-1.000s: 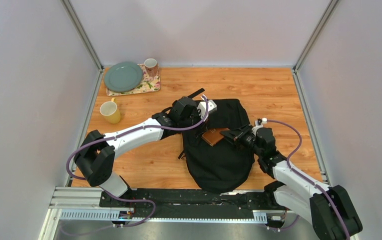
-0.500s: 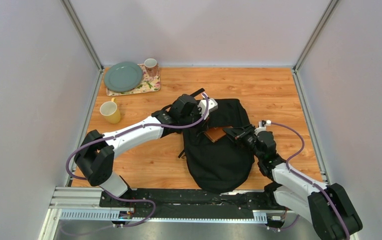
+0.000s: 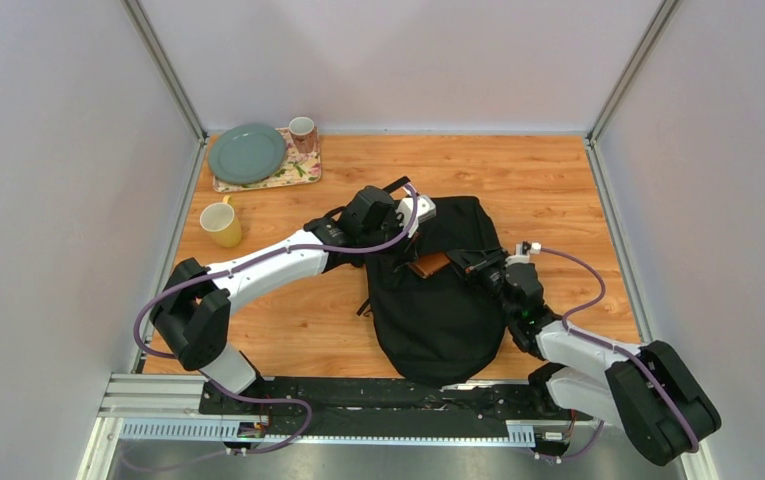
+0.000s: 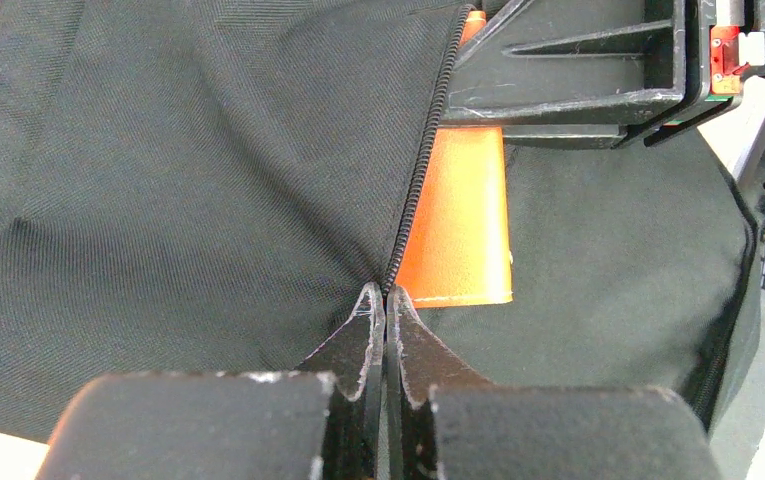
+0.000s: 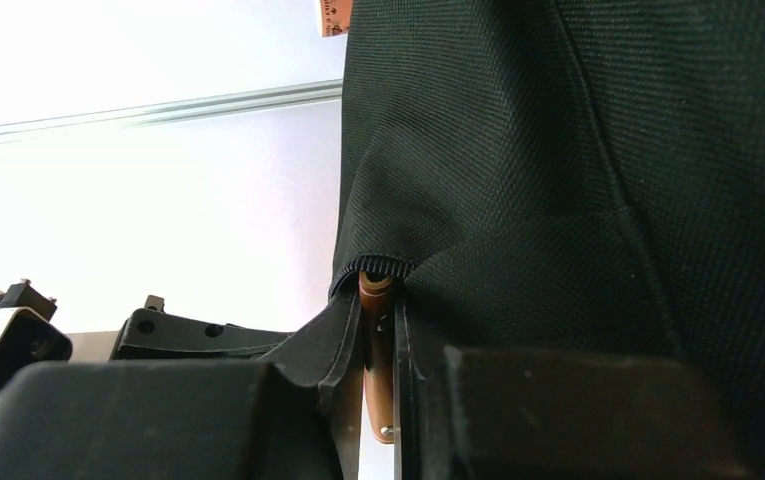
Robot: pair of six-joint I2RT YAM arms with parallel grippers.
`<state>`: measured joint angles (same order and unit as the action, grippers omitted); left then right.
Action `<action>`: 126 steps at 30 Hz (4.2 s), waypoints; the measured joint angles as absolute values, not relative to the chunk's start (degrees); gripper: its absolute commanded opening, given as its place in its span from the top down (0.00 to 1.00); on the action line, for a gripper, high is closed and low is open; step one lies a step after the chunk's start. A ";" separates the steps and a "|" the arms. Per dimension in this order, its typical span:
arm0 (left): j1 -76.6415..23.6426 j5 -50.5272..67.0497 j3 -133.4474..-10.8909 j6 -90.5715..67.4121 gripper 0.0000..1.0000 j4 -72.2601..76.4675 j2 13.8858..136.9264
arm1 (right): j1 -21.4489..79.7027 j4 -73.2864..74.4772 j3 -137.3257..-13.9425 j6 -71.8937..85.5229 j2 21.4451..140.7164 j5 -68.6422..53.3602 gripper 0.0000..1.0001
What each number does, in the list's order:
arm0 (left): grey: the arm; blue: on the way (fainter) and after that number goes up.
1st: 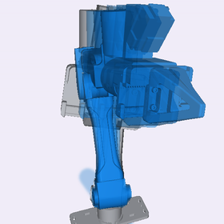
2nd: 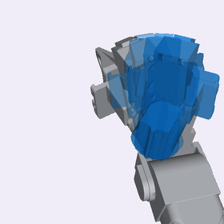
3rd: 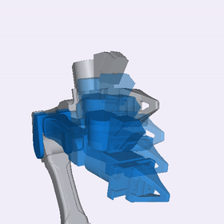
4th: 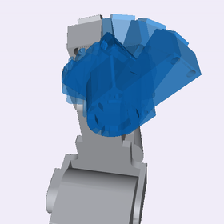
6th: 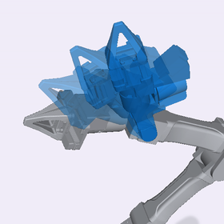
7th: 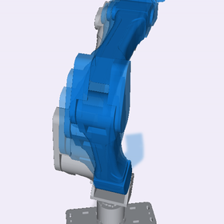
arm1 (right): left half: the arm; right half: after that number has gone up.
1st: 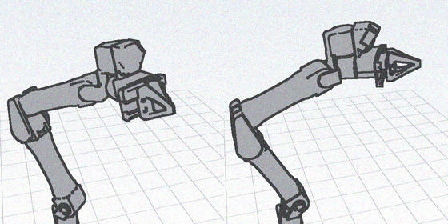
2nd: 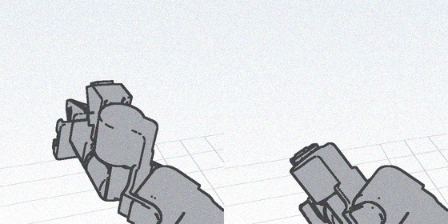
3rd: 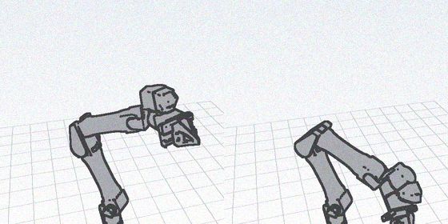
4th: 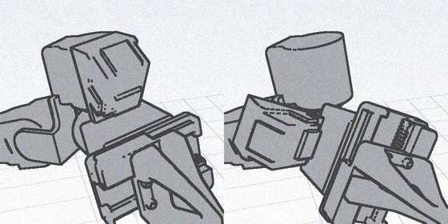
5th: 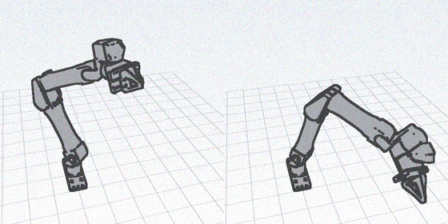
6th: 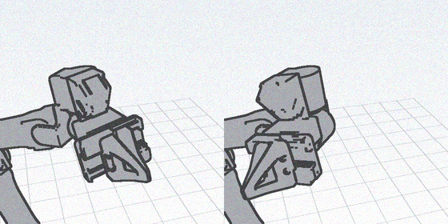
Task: Pack the student bag
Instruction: Place the personal item in the student bag.
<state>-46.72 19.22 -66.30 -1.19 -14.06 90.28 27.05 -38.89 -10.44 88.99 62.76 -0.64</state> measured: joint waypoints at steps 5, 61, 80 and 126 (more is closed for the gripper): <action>-46.74 19.77 -66.39 -1.48 1.00 -14.09 90.28 | 27.38 -32.01 -11.55 89.06 58.50 0.56 1.00; -46.89 24.38 -69.82 -4.34 1.00 -16.32 92.07 | 30.24 -26.72 -12.97 83.35 54.83 4.32 1.00; -46.85 23.35 -69.80 -5.28 1.00 -16.97 92.07 | 37.10 -38.41 -21.91 84.07 78.22 16.21 0.94; -44.18 27.09 -63.90 -10.15 0.74 -12.56 92.03 | 35.48 4.32 -30.17 61.12 54.57 21.78 0.49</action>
